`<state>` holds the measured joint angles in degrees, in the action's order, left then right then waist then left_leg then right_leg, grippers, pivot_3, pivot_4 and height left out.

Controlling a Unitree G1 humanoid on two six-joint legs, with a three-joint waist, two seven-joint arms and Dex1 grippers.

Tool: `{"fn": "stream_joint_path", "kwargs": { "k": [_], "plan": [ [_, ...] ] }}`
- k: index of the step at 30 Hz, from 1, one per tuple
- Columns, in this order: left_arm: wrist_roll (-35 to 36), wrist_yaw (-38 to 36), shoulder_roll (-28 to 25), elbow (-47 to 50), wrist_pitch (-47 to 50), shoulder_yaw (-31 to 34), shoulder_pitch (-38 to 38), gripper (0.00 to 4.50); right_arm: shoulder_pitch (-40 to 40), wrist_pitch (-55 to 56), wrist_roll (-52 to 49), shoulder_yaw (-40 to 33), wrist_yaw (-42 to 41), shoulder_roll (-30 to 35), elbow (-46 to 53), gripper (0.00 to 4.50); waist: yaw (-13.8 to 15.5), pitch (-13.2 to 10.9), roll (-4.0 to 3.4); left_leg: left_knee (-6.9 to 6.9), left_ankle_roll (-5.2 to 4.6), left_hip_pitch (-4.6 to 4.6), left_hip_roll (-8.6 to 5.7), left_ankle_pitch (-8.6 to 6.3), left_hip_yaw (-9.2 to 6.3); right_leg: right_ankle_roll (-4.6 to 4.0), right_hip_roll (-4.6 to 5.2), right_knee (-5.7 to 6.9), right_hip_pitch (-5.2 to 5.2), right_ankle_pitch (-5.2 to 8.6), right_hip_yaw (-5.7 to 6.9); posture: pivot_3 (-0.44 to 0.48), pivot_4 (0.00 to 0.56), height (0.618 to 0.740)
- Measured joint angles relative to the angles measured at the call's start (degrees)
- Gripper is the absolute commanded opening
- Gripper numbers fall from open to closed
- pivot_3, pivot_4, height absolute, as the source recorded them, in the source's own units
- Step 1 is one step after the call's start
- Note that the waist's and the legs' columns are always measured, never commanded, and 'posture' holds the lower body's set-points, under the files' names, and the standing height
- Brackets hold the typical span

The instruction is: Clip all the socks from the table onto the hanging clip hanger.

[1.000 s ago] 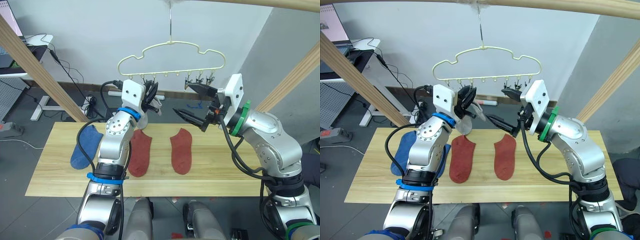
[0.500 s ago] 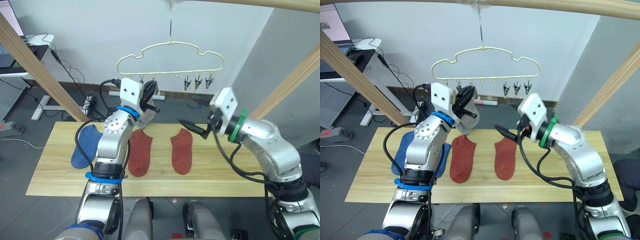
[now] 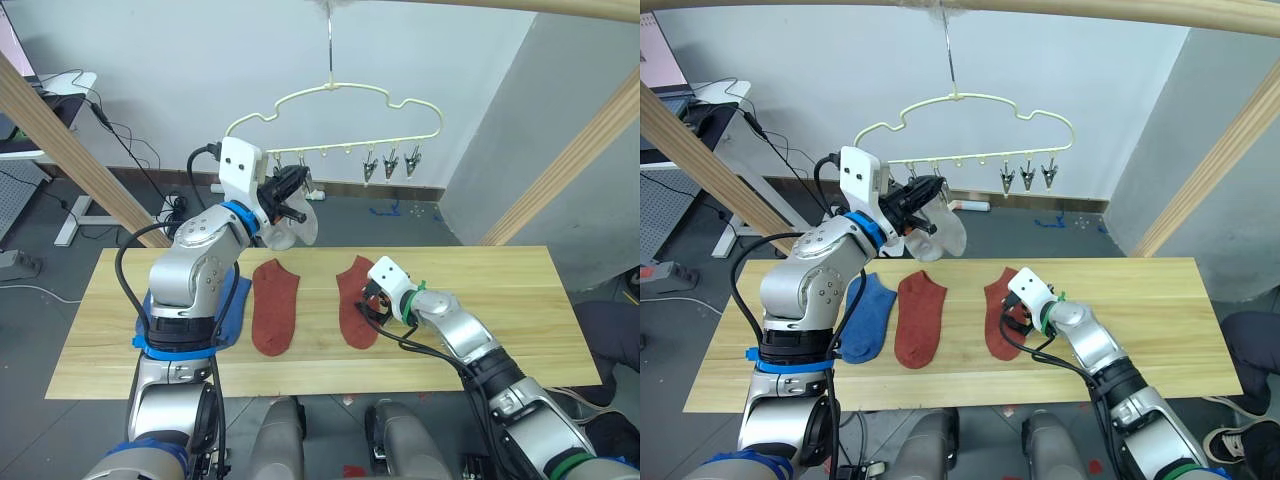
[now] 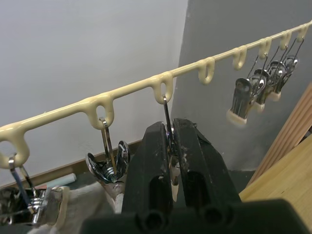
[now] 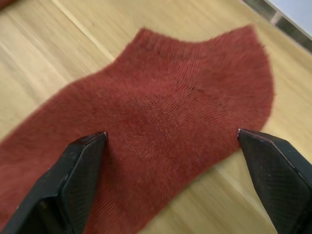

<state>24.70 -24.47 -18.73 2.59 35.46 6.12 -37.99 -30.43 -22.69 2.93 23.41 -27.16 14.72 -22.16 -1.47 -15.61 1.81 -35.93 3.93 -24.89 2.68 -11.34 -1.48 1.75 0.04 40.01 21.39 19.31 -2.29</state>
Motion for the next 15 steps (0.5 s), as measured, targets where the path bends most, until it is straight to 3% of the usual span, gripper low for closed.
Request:
{"fn": "stream_joint_path", "kwargs": {
  "k": [2, 13, 15],
  "plan": [
    [0.03, 0.03, -0.04, 1.28, 0.61, -0.15, 0.73, 0.00, -0.10, 2.13, 0.84, 0.40, -0.37, -0.33, -1.17, 3.83, 0.01, 0.00, 0.00, 0.00, 0.00, 0.01, 0.01, 0.00, -0.01, 0.00, 0.00, 0.01, -0.01, 0.00, 0.00, 0.072, 0.273, 0.740],
    [0.68, 0.03, -0.70, 3.71, 2.52, -0.14, 1.89, 0.00, 3.41, 4.71, 3.11, 0.86, -2.97, 0.00, 1.33, 0.03, 0.23, 0.00, 0.00, -0.02, -0.05, 0.07, 0.00, -0.03, -0.09, 0.00, 0.02, 0.14, -0.06, 0.00, 0.01, 0.079, 0.264, 0.740],
    [0.97, -0.03, -0.71, 3.96, 2.94, -0.14, 1.90, 0.00, 3.88, 4.38, 3.14, 0.71, -3.43, 0.52, 2.22, 0.03, 0.35, 0.00, 0.00, -0.02, 0.00, 0.07, 0.00, 0.00, -0.08, 0.00, 0.03, 0.13, -0.06, 0.00, 0.00, 0.079, 0.264, 0.740]
  ]
}}
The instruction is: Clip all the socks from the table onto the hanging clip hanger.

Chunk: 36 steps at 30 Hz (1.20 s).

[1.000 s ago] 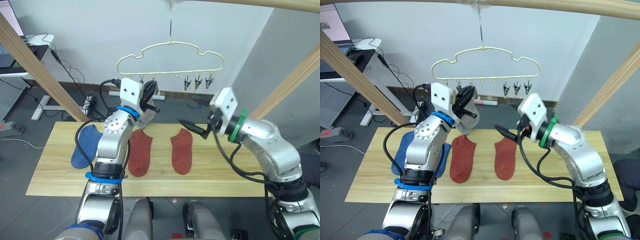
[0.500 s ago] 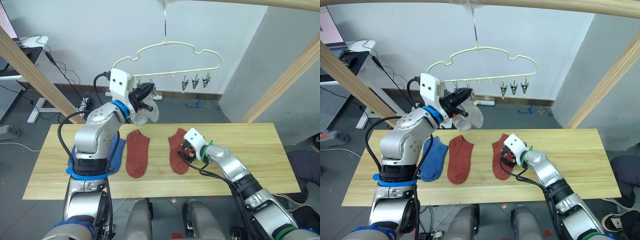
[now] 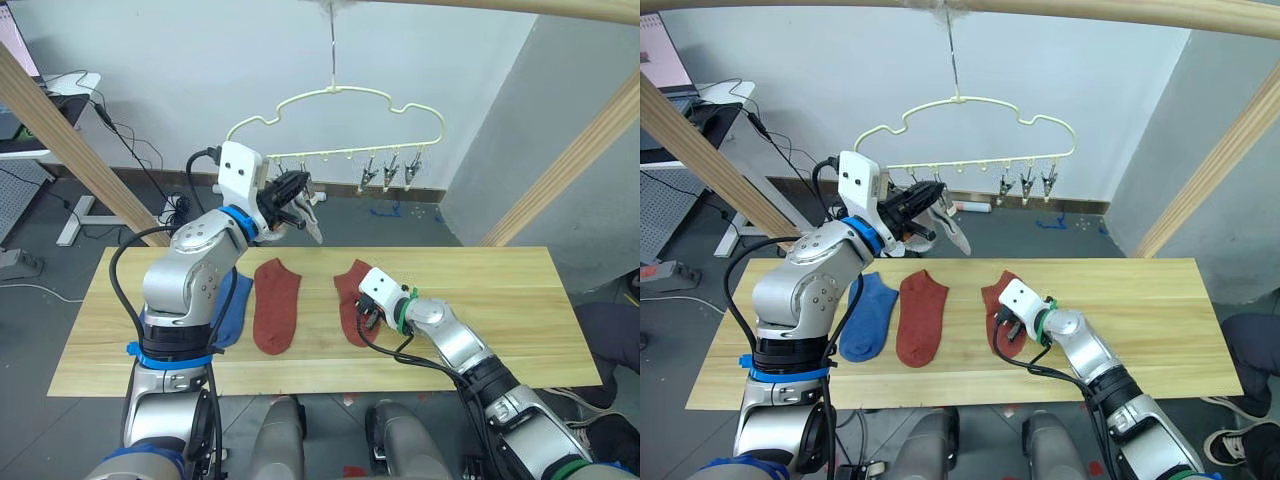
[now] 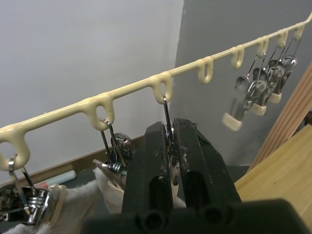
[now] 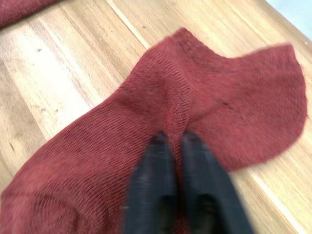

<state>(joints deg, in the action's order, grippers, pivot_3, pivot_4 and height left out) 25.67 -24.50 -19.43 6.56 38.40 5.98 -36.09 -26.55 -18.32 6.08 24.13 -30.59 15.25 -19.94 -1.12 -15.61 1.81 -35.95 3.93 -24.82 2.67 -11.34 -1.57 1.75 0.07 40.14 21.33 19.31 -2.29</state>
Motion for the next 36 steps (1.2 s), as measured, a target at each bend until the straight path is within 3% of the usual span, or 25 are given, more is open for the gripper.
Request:
{"fn": "stream_joint_path", "kwargs": {
  "k": [6, 11, 20, 25, 36],
  "plan": [
    [0.66, -0.12, -0.49, 0.58, 0.26, 0.09, 0.51, 0.00, 3.98, 0.64, -0.07, 0.22, -7.57, 6.82, 6.55, 0.03, 0.39, 0.00, 0.00, 0.02, 0.00, -0.01, -0.01, 0.00, 0.06, 0.01, -0.01, -0.11, 0.01, 0.00, -0.01, 0.076, 0.262, 0.740],
    [5.80, 1.37, 1.23, 1.39, 6.32, 3.03, 0.32, 0.00, 6.68, 11.43, 1.97, 0.10, -10.28, 13.29, 13.82, 0.03, 0.26, 0.00, 0.00, 0.01, -0.05, -0.01, -0.01, -0.04, 0.07, 0.01, -0.01, -0.10, 0.02, 0.00, -0.02, 0.076, 0.262, 0.740],
    [27.95, 11.67, 7.17, -4.39, 26.46, 20.22, -5.03, 0.00, 12.67, 21.85, 1.73, -7.46, -5.56, 14.28, 32.22, 0.03, 0.59, -0.03, 0.05, 0.00, 0.02, -0.02, 0.00, 0.01, 0.02, 0.02, 0.00, -0.13, -0.03, 0.01, -0.02, 0.044, 0.273, 0.740],
    [39.89, 19.48, 8.87, -9.03, 32.66, 27.13, -6.72, 0.00, 14.76, 27.70, 1.70, -9.60, -2.69, 12.84, 39.05, 0.03, 0.44, -0.03, 0.06, -0.04, 0.04, 0.00, -0.01, 0.02, -0.02, 0.02, 0.01, -0.09, -0.05, 0.01, -0.03, 0.033, 0.272, 0.740],
    [50.48, 27.96, 8.81, -10.66, 33.22, 27.57, -6.72, 0.00, 13.95, 30.21, 1.85, -9.46, -1.56, 10.22, 39.25, 0.03, 0.58, -0.03, 0.06, -0.04, 0.09, 0.01, 0.00, 0.05, -0.03, 0.01, 0.03, -0.09, -0.06, 0.01, -0.03, 0.039, 0.274, 0.740]
  ]
}}
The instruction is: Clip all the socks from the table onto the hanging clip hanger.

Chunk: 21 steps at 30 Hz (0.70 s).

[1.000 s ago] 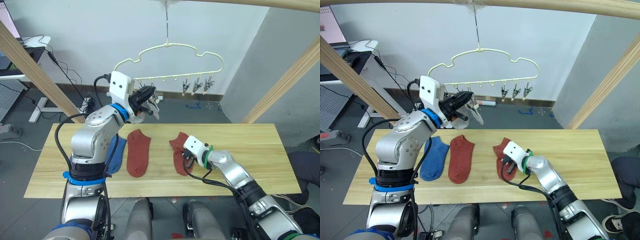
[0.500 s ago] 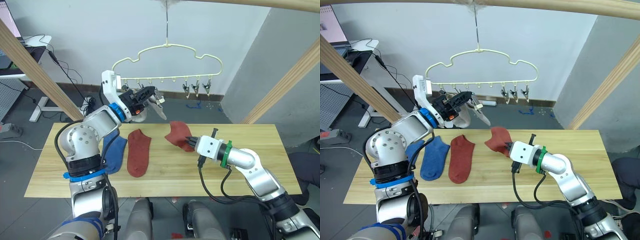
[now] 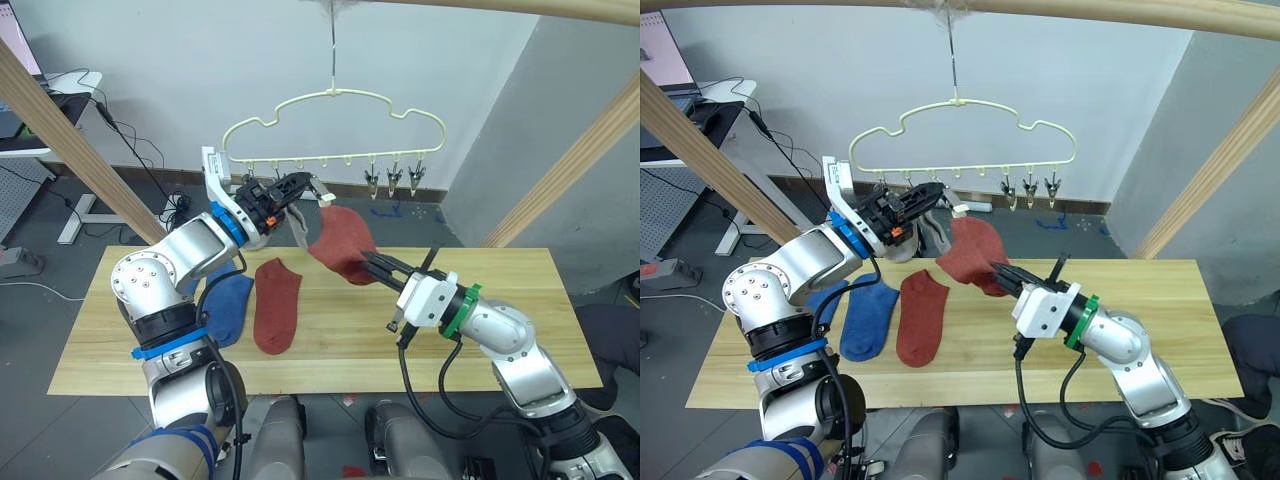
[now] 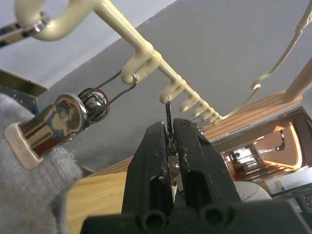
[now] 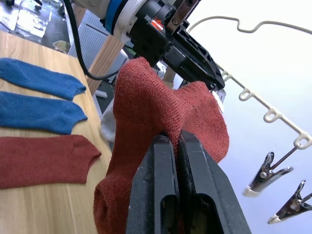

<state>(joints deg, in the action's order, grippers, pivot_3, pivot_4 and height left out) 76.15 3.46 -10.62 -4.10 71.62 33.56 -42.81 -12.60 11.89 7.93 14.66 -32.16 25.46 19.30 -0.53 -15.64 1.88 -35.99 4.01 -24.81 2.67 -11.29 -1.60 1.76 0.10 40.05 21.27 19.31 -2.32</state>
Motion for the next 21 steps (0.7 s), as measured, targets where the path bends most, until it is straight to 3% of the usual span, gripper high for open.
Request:
{"fn": "stream_joint_path", "kwargs": {
  "k": [21],
  "plan": [
    [6.52, 2.16, -3.30, 0.40, -5.84, -6.60, 2.56, 0.00, -4.05, -1.10, 0.55, 1.21, 0.18, -4.40, -5.23, 0.03, 0.21, 0.00, 0.00, 0.00, 0.01, 0.00, 0.01, 0.00, 0.01, 0.00, 0.06, -0.01, 0.01, 0.00, 0.01, 0.047, 0.270, 0.740]
  ]
}}
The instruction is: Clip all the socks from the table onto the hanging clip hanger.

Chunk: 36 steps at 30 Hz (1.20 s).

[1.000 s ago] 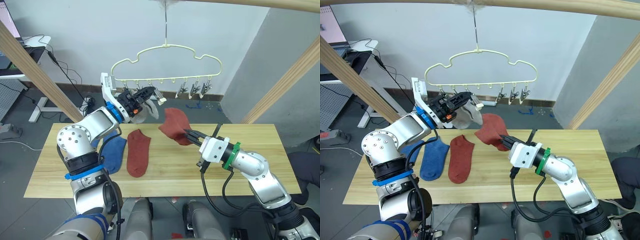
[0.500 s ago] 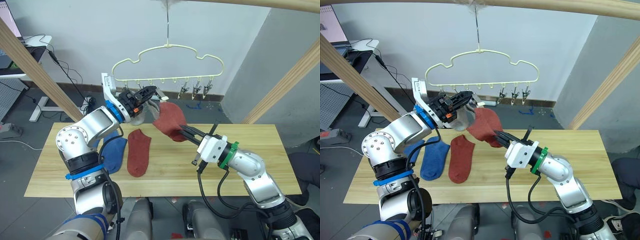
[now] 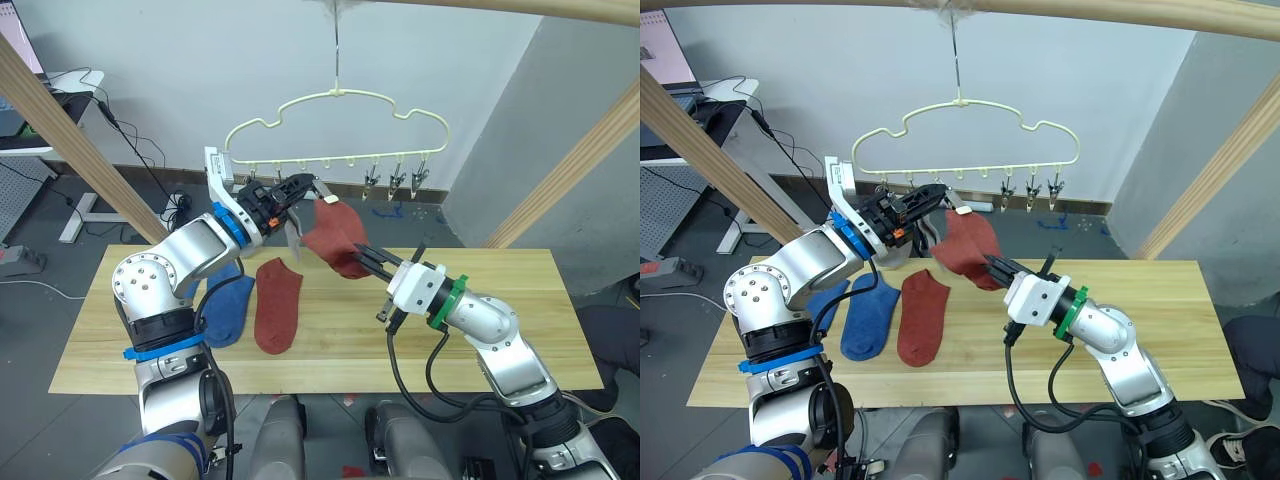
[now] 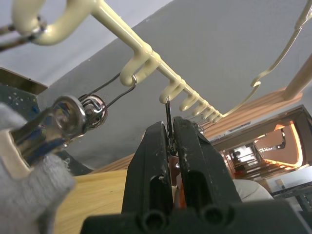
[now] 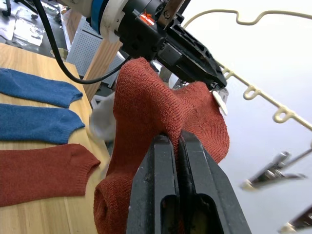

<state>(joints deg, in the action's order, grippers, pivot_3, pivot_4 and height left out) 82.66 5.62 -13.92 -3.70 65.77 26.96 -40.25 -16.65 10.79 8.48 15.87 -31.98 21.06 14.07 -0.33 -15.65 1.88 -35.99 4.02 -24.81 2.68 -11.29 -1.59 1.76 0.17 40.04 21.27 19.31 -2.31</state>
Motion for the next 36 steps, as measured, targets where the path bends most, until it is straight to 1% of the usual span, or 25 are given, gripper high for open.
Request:
{"fn": "stream_joint_path", "kwargs": {
  "k": [9, 11, 12, 16, 19, 21, 23, 24, 25, 27, 30, 33, 34, 36],
  "plan": [
    [0.91, 0.00, -1.15, 1.38, -1.36, -2.05, 1.01, 0.00, -3.47, -0.80, 0.01, -0.23, 1.09, -1.96, -2.55, 0.03, 0.12, 0.00, 0.00, 0.01, 0.00, 0.00, 0.01, 0.00, -0.01, 0.00, 0.03, -0.02, 0.00, 0.00, -0.01, 0.046, 0.266, 0.740],
    [0.87, -0.16, -1.70, 1.93, -1.72, -2.60, 1.29, 0.61, -3.55, -1.15, -0.05, -0.27, 1.10, -1.95, -2.71, 0.00, 0.15, 0.00, 0.00, 0.02, 0.00, 0.00, 0.01, 0.00, -0.01, 0.00, 0.03, -0.03, 0.00, 0.00, -0.01, 0.046, 0.266, 0.740],
    [0.84, -0.16, -1.81, 2.15, -1.97, -2.86, 1.39, 0.81, -3.57, -1.24, -0.07, -0.27, 1.11, -1.97, -2.84, 0.00, 0.16, 0.00, 0.00, 0.01, 0.00, 0.00, 0.01, 0.00, -0.01, 0.00, 0.03, -0.03, 0.00, 0.00, -0.01, 0.046, 0.266, 0.740],
    [1.30, -0.06, -2.32, 2.66, -2.45, -3.32, 1.67, 2.15, -3.99, -1.51, -0.08, -0.27, 1.30, -2.31, -3.16, 0.00, 0.17, 0.00, 0.00, 0.01, 0.00, 0.00, 0.01, 0.00, -0.02, 0.00, 0.04, -0.02, 0.00, 0.00, 0.00, 0.046, 0.266, 0.740],
    [1.47, -0.07, -3.22, 2.70, -2.48, -3.93, 1.69, 3.01, -4.58, -1.51, -0.07, -0.27, 1.62, -2.37, -3.21, 0.00, 0.21, 0.00, 0.00, 0.01, 0.00, -0.01, 0.01, 0.00, -0.04, 0.00, 0.04, -0.02, 0.00, 0.00, 0.00, 0.052, 0.264, 0.740],
    [1.88, -0.01, -4.16, 2.94, -2.42, -4.03, 1.84, 3.56, -4.70, -1.62, -0.09, -0.23, 1.67, -2.42, -3.50, 0.00, 0.19, 0.00, 0.00, 0.02, 0.00, -0.01, 0.01, 0.00, -0.02, 0.00, 0.04, -0.02, 0.00, 0.00, 0.00, 0.052, 0.264, 0.740],
    [2.71, -0.07, -6.33, 4.04, -2.10, -4.06, 2.61, 4.10, -4.70, -2.73, -0.37, -0.25, 1.60, -2.55, -4.03, 0.00, 0.11, 0.00, 0.00, 0.03, 0.00, -0.01, 0.03, 0.00, 0.01, 0.00, 0.04, -0.02, 0.03, 0.00, -0.01, 0.052, 0.264, 0.740],
    [2.84, -0.31, -8.08, 5.03, -1.46, -4.11, 3.22, 4.42, -4.68, -4.04, -0.87, -0.25, 1.40, -2.85, -4.16, 0.23, 0.07, 0.00, 0.00, 0.04, 0.00, -0.01, 0.04, 0.00, 0.00, 0.00, 0.04, -0.02, 0.05, 0.00, -0.01, 0.064, 0.260, 0.740],
    [2.85, -0.94, -10.19, 6.24, -0.66, -4.29, 4.08, 4.50, -4.53, -5.92, -1.89, -0.37, 0.93, -3.38, -4.15, 0.48, 0.01, 0.00, 0.00, 0.06, 0.01, -0.01, 0.06, 0.00, -0.02, 0.00, 0.03, -0.02, 0.05, 0.00, -0.03, 0.064, 0.260, 0.740],
    [2.84, -2.35, -13.24, 7.79, 0.48, -4.71, 4.85, 4.50, -4.15, -9.11, -3.70, -0.45, 0.20, -3.95, -4.15, 1.02, 0.24, 0.00, 0.00, 0.07, 0.02, -0.01, 0.08, 0.01, -0.08, -0.01, 0.04, -0.02, 0.05, 0.00, -0.01, 0.075, 0.254, 0.740],
    [1.95, -6.21, -16.57, 9.26, 1.32, -6.76, 5.21, 4.50, -4.10, -11.80, -5.51, -0.55, -0.85, -3.94, -3.87, 2.10, 0.56, 0.00, 0.00, 0.04, 0.02, -0.01, 0.05, 0.01, -0.12, 0.00, 0.06, -0.01, 0.00, 0.00, 0.01, 0.078, 0.250, 0.740],
    [-0.41, -9.59, -18.20, 10.41, 1.10, -8.43, 5.64, 4.50, -3.09, -13.63, -7.17, -1.23, -1.94, -3.23, -2.69, 3.09, 0.80, 0.00, 0.00, 0.03, 0.00, -0.01, 0.04, 0.01, -0.11, 0.00, 0.07, -0.01, -0.03, 0.00, 0.01, 0.070, 0.246, 0.740],
    [-2.47, -11.48, -19.25, 11.22, 0.56, -9.80, 6.29, 4.50, -2.26, -14.34, -7.70, -1.30, -2.50, -2.64, -1.95, 3.52, 0.80, 0.00, 0.00, 0.04, 0.00, -0.01, 0.04, 0.01, -0.10, 0.00, 0.08, -0.02, -0.03, 0.00, 0.00, 0.070, 0.246, 0.740],
    [-7.15, -14.82, -20.92, 13.20, -0.82, -12.28, 7.85, 4.50, 0.00, -15.72, -8.66, -1.68, -3.61, -0.72, -0.47, 4.11, 0.82, 0.00, 0.00, 0.08, 0.00, -0.02, 0.02, 0.01, -0.08, 0.00, 0.07, -0.05, -0.01, 0.00, -0.01, 0.070, 0.246, 0.740]
  ]
}}
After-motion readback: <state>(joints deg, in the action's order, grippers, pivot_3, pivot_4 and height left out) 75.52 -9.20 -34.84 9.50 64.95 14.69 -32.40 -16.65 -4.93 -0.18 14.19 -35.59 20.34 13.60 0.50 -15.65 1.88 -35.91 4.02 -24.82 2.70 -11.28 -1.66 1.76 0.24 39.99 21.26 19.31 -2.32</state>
